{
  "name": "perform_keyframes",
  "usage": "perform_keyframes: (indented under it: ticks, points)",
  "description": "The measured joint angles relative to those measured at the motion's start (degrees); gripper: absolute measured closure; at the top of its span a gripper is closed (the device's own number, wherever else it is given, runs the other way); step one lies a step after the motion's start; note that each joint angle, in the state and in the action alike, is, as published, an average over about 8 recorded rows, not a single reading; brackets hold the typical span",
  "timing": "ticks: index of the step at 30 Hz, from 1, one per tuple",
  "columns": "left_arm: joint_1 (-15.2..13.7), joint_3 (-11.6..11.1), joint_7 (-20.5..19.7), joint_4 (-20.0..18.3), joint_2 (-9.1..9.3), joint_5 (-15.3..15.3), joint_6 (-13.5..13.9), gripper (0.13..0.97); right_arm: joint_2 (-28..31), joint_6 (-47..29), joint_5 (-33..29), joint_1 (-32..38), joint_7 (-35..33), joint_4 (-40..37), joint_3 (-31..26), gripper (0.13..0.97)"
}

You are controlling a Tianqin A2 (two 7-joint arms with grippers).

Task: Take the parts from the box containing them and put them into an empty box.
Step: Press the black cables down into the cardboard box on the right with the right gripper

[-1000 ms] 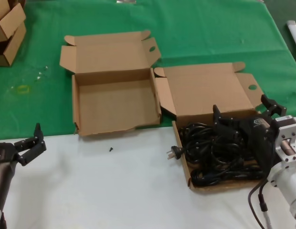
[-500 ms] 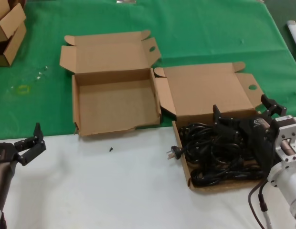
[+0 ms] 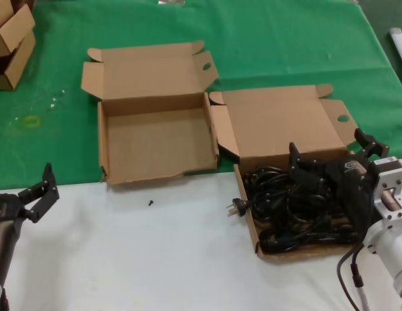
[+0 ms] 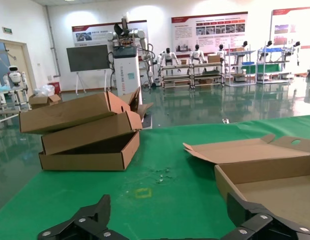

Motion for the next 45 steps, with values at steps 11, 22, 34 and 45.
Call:
perform_keyframes:
  ticks: [11, 22, 34, 45]
  points:
    - [0.0, 0.0, 0.0, 0.0, 0.00, 0.0, 0.0, 0.439, 1.0, 1.4, 0.4, 0.2, 0.3, -0.2, -0.6, 0.130]
    - [0.0, 0.0, 0.0, 0.0, 0.00, 0.0, 0.0, 0.629, 9.9, 3.8, 4.6, 1.0, 0.4, 0.3, -6.0, 0.130]
    - [0.0, 0.0, 0.0, 0.0, 0.00, 0.0, 0.0, 0.845, 36.4, -8.3, 7.3, 8.0, 7.6, 1.8, -17.0, 0.130]
    - [0.0, 0.0, 0.0, 0.0, 0.00, 0.0, 0.0, 0.935, 46.4, -36.5, 4.4, 29.2, -2.6, -5.9, -27.1, 0.130]
